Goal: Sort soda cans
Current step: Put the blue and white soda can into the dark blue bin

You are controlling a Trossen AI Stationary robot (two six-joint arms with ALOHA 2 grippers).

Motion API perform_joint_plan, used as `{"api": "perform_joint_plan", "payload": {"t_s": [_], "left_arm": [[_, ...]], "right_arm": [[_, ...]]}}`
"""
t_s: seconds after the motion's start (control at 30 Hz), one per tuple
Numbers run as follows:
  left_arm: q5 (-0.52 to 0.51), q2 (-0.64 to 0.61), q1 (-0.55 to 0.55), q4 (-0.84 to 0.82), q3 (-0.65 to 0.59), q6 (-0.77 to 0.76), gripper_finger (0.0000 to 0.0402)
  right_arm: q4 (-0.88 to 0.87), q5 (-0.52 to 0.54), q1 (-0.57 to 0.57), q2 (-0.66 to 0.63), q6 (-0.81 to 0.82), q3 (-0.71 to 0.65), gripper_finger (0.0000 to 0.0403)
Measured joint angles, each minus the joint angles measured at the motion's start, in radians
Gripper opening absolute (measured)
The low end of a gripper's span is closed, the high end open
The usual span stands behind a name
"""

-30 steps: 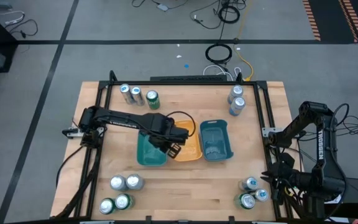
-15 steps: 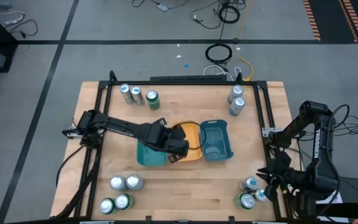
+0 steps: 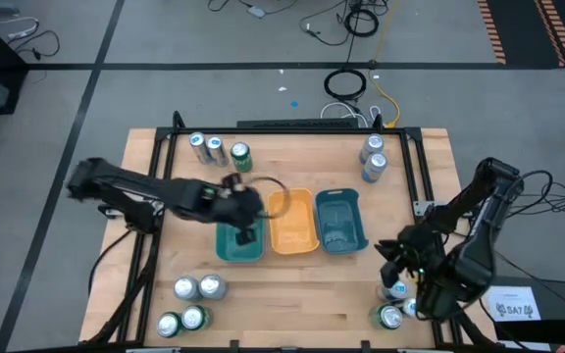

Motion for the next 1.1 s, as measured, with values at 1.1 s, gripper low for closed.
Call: {"api": "perform_joint_plan", "payload": {"t_s": [1.1], "left_arm": [[0.088,-0.644,-0.010,0.190,-0.388,-0.062,0.0112]], "right_arm": [[-0.031,0.028,-0.474,-0.032,-0.147,0.000,0.0197]]}}
